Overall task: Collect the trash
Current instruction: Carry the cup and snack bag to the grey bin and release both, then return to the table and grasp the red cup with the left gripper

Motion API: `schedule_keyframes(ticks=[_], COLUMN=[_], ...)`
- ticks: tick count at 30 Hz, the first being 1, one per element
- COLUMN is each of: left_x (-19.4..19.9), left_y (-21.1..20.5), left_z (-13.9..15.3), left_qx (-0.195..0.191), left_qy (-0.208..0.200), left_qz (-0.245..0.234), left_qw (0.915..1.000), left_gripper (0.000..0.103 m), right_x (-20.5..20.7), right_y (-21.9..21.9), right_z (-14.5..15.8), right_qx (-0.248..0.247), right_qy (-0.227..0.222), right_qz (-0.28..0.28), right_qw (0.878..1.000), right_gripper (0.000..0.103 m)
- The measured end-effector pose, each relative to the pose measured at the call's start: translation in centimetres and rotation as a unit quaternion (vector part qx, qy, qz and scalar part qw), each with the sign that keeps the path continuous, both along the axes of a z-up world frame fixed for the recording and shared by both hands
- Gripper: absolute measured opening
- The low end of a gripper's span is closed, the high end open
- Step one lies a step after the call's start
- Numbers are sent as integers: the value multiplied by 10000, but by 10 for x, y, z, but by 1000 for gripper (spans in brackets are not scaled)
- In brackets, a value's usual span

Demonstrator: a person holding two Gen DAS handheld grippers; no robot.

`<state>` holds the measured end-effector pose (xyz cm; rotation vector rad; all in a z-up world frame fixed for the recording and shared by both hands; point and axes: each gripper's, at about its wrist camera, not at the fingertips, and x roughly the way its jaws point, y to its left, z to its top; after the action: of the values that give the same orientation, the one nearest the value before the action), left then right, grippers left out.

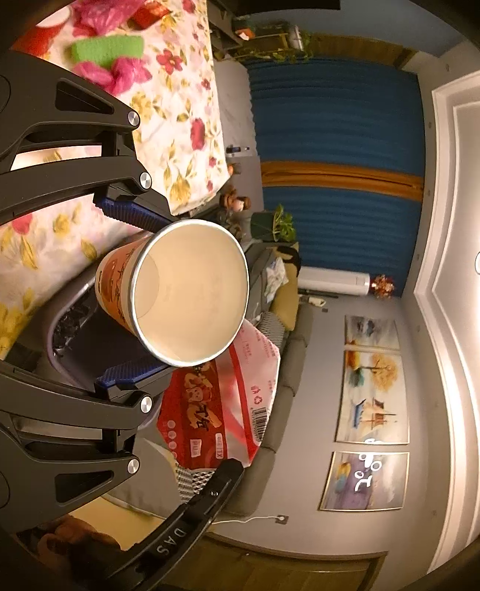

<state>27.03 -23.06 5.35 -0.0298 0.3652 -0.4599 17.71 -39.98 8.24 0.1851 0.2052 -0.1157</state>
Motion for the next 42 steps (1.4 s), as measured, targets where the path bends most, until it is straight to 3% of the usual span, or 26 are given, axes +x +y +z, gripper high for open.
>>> schedule_keyframes(ticks=[13, 23, 25, 27, 32, 34, 42], left_x=[35, 46, 45, 46, 45, 43, 19], left_y=[-33, -44, -43, -41, -33, -29, -5], left_z=[-24, -35, -36, -37, -35, -34, -24], left_qx=[212, 318, 368, 360, 317, 302, 207], left_qy=[227, 320, 307, 301, 376, 377, 314], left_qz=[-76, -182, -145, -84, 53, 83, 262], left_qw=[9995, 9988, 9987, 9989, 9988, 9988, 9989], left_gripper=[60, 66, 72, 77, 83, 84, 87], right_x=[26, 33, 33, 32, 29, 26, 3], right_y=[-2, -9, -11, -13, -13, -13, -3], right_z=[-13, -14, -13, -13, -15, -14, -13], right_qx=[121, 328, 349, 379, 394, 394, 324], right_qy=[146, 151, 140, 124, 174, 171, 134], right_qz=[-17, 93, 45, 7, -28, -38, -10], right_qw=[9998, 9993, 9993, 9992, 9991, 9991, 9994], right_gripper=[2, 4, 23, 33, 35, 44, 62])
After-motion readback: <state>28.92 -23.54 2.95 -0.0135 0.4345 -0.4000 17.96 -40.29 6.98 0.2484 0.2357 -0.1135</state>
